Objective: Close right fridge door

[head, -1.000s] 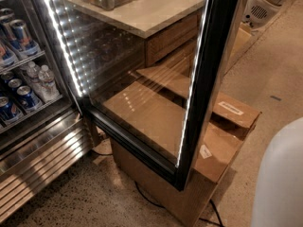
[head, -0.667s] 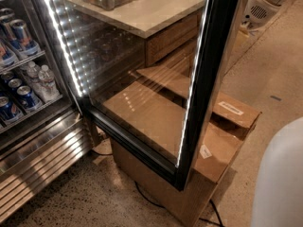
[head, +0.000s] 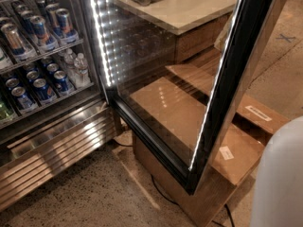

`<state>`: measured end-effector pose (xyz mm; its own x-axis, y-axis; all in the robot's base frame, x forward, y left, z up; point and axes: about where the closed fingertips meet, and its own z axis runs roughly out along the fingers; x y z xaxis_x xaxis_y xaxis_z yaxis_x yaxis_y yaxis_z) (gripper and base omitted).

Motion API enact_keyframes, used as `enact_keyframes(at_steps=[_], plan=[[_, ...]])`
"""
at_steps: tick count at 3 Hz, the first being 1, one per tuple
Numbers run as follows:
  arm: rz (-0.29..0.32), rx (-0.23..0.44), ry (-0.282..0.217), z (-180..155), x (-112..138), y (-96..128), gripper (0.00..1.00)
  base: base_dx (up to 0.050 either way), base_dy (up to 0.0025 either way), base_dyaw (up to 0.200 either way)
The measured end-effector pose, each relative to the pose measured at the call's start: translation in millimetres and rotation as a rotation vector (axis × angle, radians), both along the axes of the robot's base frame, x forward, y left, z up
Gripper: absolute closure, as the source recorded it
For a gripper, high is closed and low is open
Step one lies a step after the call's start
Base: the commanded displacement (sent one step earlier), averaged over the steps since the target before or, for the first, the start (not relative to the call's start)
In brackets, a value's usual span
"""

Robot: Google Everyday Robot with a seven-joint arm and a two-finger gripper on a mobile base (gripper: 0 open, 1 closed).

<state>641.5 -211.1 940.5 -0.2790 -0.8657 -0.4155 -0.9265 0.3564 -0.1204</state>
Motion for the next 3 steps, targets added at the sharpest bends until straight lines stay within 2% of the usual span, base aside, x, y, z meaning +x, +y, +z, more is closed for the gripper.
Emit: enact_keyframes(at_steps=[3], plan=[[0.000,0.000,0.000,0.0,0.0,0.0,1.00,-0.033,-0.00263,0.151]])
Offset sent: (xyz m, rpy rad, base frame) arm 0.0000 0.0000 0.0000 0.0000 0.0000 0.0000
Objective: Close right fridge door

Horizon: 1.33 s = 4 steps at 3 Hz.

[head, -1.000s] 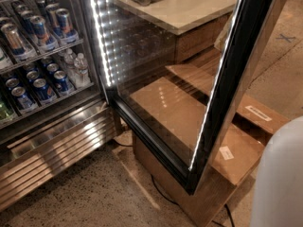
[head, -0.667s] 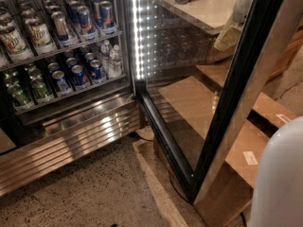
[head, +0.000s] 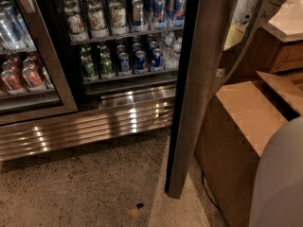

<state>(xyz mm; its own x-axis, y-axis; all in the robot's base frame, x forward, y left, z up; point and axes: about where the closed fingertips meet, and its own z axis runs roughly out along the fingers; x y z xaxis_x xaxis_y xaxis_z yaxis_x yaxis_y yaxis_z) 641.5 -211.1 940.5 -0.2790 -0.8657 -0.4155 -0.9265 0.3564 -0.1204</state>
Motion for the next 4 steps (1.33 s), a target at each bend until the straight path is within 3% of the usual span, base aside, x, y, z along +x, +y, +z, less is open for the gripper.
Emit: enact_keyframes(at_steps=[2,4], plan=[[0.000,0.000,0.000,0.0,0.0,0.0,1.00,-0.033,-0.00257,0.151],[0.000,0.000,0.000,0.0,0.0,0.0,1.00,0.050,0.00000,0.000]])
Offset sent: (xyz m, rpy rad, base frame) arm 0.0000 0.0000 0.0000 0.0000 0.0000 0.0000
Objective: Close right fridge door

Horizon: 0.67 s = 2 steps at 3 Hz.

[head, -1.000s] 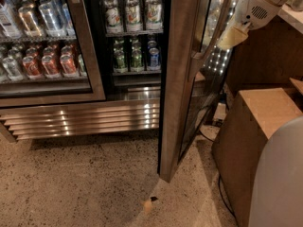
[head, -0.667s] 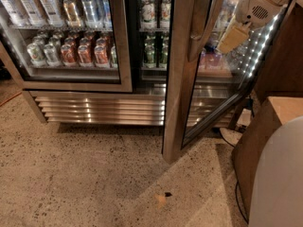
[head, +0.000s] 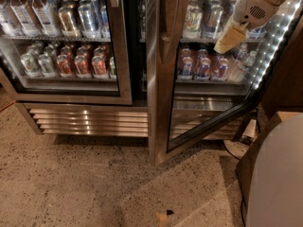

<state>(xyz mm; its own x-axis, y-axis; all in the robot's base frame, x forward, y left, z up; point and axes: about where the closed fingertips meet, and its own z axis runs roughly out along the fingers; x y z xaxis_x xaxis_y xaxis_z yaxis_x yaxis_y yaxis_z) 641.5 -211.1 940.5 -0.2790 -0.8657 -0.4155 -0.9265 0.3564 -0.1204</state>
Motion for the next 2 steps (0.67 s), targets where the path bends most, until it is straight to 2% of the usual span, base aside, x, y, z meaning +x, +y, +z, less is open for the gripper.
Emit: enact_keyframes(at_steps=[2], plan=[[0.000,0.000,0.000,0.0,0.0,0.0,1.00,0.050,0.00000,0.000]])
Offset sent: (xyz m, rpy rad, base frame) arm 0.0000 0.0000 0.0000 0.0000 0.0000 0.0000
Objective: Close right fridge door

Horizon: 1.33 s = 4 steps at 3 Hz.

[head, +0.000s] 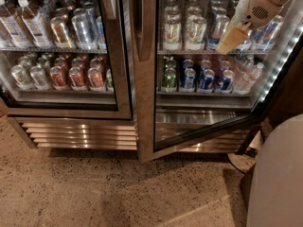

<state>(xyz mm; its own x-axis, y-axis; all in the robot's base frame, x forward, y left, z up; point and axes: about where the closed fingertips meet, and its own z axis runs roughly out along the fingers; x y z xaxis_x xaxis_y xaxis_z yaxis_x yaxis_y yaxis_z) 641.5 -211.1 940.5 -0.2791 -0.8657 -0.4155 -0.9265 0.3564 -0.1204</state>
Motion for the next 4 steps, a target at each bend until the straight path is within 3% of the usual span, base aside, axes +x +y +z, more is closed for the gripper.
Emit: enact_keyframes(at_steps=[3,4], plan=[[0.000,0.000,0.000,0.0,0.0,0.0,1.00,0.050,0.00000,0.000],[0.000,0.000,0.000,0.0,0.0,0.0,1.00,-0.050,-0.00007,0.000]])
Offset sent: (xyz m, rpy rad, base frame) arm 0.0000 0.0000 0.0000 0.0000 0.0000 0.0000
